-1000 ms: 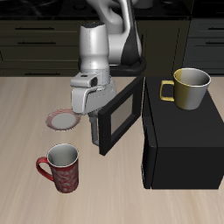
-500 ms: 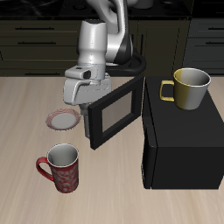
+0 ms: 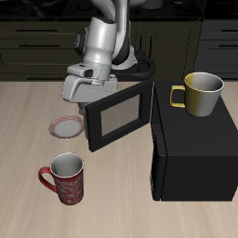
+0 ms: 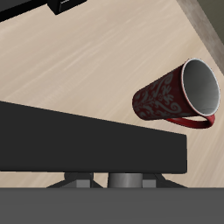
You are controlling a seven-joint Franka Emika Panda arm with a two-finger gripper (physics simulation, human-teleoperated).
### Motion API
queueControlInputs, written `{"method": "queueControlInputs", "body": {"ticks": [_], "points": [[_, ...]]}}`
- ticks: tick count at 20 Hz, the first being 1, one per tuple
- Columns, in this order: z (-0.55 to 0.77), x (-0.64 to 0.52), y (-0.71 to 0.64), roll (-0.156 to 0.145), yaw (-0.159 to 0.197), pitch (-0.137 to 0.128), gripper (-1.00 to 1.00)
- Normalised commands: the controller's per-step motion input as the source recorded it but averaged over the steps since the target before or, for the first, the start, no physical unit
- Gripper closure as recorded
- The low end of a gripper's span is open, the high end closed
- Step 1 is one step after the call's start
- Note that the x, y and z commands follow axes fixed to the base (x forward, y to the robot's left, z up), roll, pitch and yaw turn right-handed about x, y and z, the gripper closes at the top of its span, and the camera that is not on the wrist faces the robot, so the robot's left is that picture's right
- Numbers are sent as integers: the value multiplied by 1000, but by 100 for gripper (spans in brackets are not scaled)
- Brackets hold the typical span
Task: Open the microwave
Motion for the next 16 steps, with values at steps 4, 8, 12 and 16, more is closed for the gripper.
{"method": "queueControlInputs", "body": {"ticks": [4, 8, 12, 16], "points": [[-37, -219, 87, -2, -34, 18, 100], [-123, -152, 120, 27, 45, 65, 100], [3, -165, 22, 16, -5, 12, 100], [28, -202, -19, 9, -1, 2, 100]]}}
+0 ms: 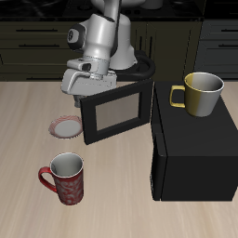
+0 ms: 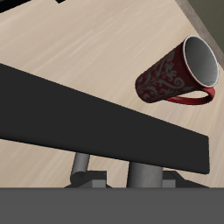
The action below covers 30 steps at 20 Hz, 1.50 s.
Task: Open the microwave
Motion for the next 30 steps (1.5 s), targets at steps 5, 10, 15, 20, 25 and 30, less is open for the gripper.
{"method": "queueControlInputs", "body": {"ticks": [5, 10, 15, 20, 25, 30], "points": [[-57, -215, -27, 4, 6, 0, 100], [-5, -224, 71, -3, -55, 6, 100], [55, -276, 176, -14, -63, -26, 100], [138, -172, 111, -13, -43, -37, 100], [84, -156, 5, -10, -63, 0, 100], [7, -168, -124, -31, -51, -12, 100]]}}
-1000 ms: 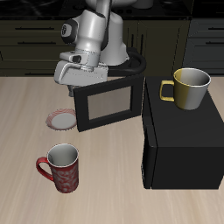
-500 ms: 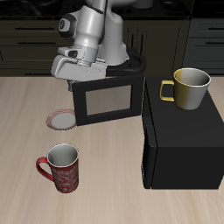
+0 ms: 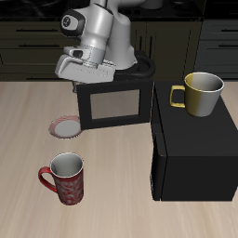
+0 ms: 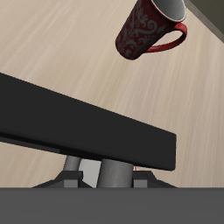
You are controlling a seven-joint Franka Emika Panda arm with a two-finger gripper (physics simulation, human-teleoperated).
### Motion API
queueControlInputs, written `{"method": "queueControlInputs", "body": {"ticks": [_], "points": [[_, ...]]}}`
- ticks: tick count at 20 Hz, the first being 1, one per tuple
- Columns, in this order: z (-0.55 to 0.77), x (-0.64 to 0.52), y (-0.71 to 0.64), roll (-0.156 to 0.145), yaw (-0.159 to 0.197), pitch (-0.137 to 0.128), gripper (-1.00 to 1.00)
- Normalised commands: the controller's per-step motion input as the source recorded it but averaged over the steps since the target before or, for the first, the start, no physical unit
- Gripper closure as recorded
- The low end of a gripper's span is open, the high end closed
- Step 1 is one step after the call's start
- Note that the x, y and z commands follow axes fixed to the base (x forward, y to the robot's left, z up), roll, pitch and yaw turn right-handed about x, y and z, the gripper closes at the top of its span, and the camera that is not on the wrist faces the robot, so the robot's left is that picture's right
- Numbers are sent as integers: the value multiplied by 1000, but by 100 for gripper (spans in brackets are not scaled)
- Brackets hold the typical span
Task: Open the microwave
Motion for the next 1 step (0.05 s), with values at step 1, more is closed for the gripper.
{"method": "queueControlInputs", "body": {"ticks": [1], "points": [[-74, -202, -130, -43, -78, 10, 100]]}}
